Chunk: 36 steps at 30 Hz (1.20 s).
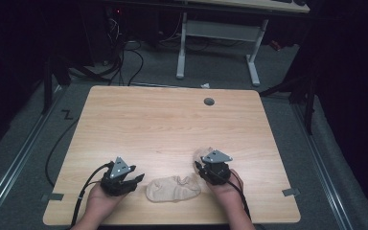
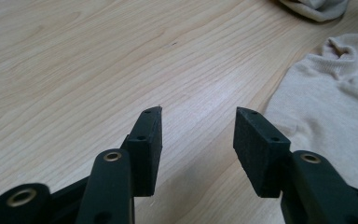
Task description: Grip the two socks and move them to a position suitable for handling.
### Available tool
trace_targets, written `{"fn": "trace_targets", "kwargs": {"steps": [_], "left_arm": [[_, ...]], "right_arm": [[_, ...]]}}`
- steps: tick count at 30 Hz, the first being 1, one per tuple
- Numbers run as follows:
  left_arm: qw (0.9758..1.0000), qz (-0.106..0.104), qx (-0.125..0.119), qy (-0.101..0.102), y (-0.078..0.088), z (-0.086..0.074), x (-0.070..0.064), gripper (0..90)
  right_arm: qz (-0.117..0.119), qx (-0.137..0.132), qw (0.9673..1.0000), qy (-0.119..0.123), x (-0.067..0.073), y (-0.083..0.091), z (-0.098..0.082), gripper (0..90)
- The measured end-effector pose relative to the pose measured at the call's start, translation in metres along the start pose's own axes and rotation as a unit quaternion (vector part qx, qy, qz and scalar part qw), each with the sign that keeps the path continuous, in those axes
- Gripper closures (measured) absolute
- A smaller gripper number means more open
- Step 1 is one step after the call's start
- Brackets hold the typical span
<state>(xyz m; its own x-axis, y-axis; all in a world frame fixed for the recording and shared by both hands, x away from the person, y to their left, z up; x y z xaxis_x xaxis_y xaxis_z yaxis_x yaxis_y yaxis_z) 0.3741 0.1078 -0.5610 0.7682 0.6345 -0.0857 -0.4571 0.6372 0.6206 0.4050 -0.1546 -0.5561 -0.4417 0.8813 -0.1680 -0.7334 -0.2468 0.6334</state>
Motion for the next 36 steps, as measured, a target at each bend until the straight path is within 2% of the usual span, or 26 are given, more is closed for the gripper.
{"fn": "trace_targets", "kwargs": {"steps": [2,6,7,8,9,11,17,21,25,31,32,36], "left_arm": [[1.0000,0.007,0.003,0.003,0.006,-0.006,0.002,52.4],[0.9998,0.014,-0.001,0.012,0.013,-0.011,0.006,52.5],[0.9997,0.019,-0.001,0.015,0.017,-0.013,0.008,52.5],[0.9996,0.022,-0.003,0.017,0.019,-0.013,0.009,52.4],[0.9996,0.023,-0.003,0.019,0.020,-0.014,0.009,52.5],[0.9995,0.025,-0.005,0.020,0.021,-0.015,0.010,52.5],[0.9995,0.024,-0.005,0.019,0.021,-0.014,0.010,52.5],[0.9998,0.018,-0.005,0.012,0.015,-0.010,0.008,52.5],[0.9999,0.011,-0.003,0.006,0.009,-0.005,0.005,52.5],[0.9999,0.004,-0.006,-0.011,0.001,0.005,-0.002,52.5],[0.9999,0.004,-0.006,-0.011,0.001,0.005,-0.002,52.6],[0.9999,-0.005,-0.007,-0.015,-0.005,0.009,-0.005,52.6]], "right_arm": [[-0.011,0.011,0.9999,0.003,-0.001,-0.010,0.000,60.3],[-0.011,0.023,0.9996,-0.008,-0.003,-0.021,0.000,62.9],[-0.012,0.034,0.9993,-0.009,-0.004,-0.024,-0.001,79.0],[-0.019,0.033,0.9993,-0.004,-0.005,-0.023,0.000,84.9],[-0.017,0.025,0.9995,-0.006,-0.005,-0.021,0.002,85.6],[-0.013,0.012,0.9997,-0.014,-0.006,-0.014,0.007,86.1],[-0.019,-0.014,0.9995,-0.019,-0.011,-0.001,0.014,86.0],[-0.008,-0.034,0.9981,-0.050,-0.021,0.014,0.016,85.7],[-0.017,-0.051,0.9963,-0.067,-0.032,0.028,0.015,85.7],[-0.037,-0.055,0.9934,-0.093,-0.055,0.039,0.001,85.4],[-0.037,-0.055,0.9934,-0.093,-0.055,0.039,0.001,85.4],[-0.057,-0.047,0.9904,-0.117,-0.076,0.046,-0.016,83.9]]}}
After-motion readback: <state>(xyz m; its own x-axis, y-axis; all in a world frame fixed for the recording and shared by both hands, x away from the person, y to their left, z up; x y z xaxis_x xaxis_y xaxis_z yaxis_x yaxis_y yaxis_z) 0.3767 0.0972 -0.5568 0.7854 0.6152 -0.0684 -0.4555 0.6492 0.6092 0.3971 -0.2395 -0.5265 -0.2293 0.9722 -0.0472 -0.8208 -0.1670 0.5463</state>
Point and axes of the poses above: each handheld gripper's, and its own axes: y roughly backward along the jaws, z roughly out of its top, x roughly to its left, the point moved 8 cm from there along -y, roughly forward along the jaws, and after that the axes turned 7 degrees about -z, right-handed, at the moved point
